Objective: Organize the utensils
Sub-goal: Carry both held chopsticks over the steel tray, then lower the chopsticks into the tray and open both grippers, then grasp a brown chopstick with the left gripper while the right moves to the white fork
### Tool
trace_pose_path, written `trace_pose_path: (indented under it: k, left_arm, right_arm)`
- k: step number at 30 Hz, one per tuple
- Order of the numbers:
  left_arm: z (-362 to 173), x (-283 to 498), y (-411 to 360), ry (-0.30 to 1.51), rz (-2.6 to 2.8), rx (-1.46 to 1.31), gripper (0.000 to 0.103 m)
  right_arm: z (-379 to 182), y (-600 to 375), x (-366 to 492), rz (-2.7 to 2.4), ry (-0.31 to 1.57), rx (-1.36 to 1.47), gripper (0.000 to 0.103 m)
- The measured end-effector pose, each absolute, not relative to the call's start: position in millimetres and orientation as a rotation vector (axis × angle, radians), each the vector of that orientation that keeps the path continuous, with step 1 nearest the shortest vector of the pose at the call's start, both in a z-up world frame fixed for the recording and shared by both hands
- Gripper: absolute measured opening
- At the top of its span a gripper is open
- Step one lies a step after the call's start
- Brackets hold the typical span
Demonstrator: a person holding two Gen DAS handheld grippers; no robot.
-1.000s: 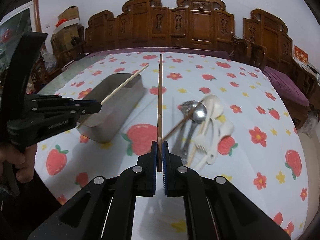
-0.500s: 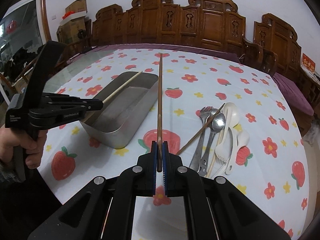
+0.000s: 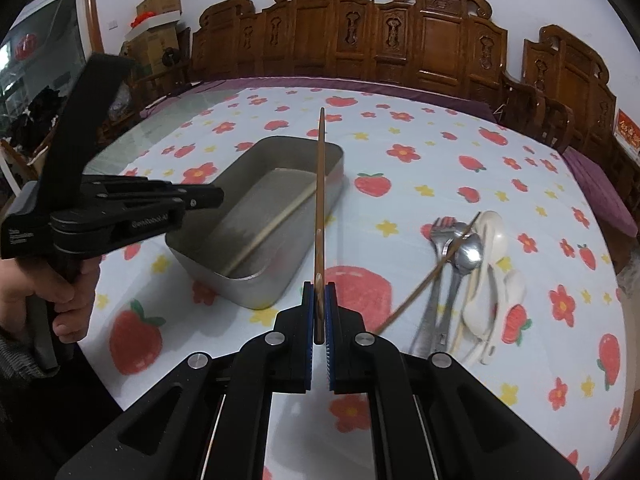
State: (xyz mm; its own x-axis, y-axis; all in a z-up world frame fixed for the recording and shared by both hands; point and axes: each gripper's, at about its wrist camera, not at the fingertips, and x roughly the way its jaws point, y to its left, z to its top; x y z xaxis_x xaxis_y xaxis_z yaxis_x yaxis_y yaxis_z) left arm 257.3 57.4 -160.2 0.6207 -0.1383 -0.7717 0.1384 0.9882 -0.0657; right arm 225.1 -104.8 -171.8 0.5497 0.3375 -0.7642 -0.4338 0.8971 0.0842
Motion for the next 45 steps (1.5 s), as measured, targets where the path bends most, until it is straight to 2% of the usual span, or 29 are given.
trace_pose_path:
  k: [2, 6, 10, 12, 13, 14, 27, 28, 29, 30, 31, 37, 45]
  left_arm:
    - [-153.6, 254.8, 65.5, 0.868, -0.147, -0.006, 0.014]
    - [-143.5, 251.5, 81.3, 0.834, -0.124, -0.014, 0.018]
    - [-136.9, 248.7, 95.6, 0.805, -0.104, -0.016, 0.029]
    - [-134.0, 248.0, 101.6, 0.794, -0.095, -0.017, 0.040]
    - [-131.4, 247.2, 104.7, 0.783, -0.091, -0.018, 0.051]
    - [-128.7, 246.4, 107.3, 0.772, -0.088, -0.018, 0.057]
    - [-120.6, 245.8, 128.7, 0.751, -0.064, -0.053, 0.058]
    - [-120.9, 245.4, 128.8, 0.753, -0.063, -0.053, 0.062]
    - [-121.0, 244.8, 127.6, 0.750, -0.062, -0.053, 0.075]
    - [-120.4, 244.6, 127.8, 0.739, -0.063, -0.051, 0.079]
    - [-120.2, 244.1, 126.4, 0.735, -0.065, -0.047, 0.079]
    - [-121.3, 241.5, 110.2, 0.735, -0.099, -0.041, 0.083]
    - [-120.8, 231.5, 63.4, 0.717, -0.171, -0.008, 0.083]
  right_arm:
    - [-173.3, -98.2, 227.7, 0.471, 0.888, -0.106, 0.006]
    - [-176.8, -85.7, 234.4, 0.497, 0.914, -0.073, 0.006]
    - [-180.2, -71.6, 244.2, 0.518, 0.945, -0.050, 0.006]
    - [-181.6, -66.8, 248.9, 0.520, 0.959, -0.049, 0.006]
    - [-182.4, -64.3, 251.2, 0.523, 0.966, -0.049, 0.006]
    - [-183.9, -61.1, 254.8, 0.527, 0.980, -0.046, 0.006]
    - [-194.0, -38.3, 282.7, 0.552, 1.048, -0.021, 0.008]
    - [-193.4, -37.7, 282.3, 0.568, 1.041, -0.020, 0.008]
    - [-192.6, -37.5, 281.5, 0.576, 1.034, -0.023, 0.008]
    - [-191.1, -37.7, 280.3, 0.586, 1.024, -0.024, 0.008]
    - [-189.3, -39.8, 278.8, 0.600, 1.014, -0.021, 0.011]
    - [-165.9, -72.4, 265.2, 0.584, 0.927, -0.022, 0.011]
    - [-149.2, -166.8, 250.1, 0.417, 0.842, -0.073, 0.011]
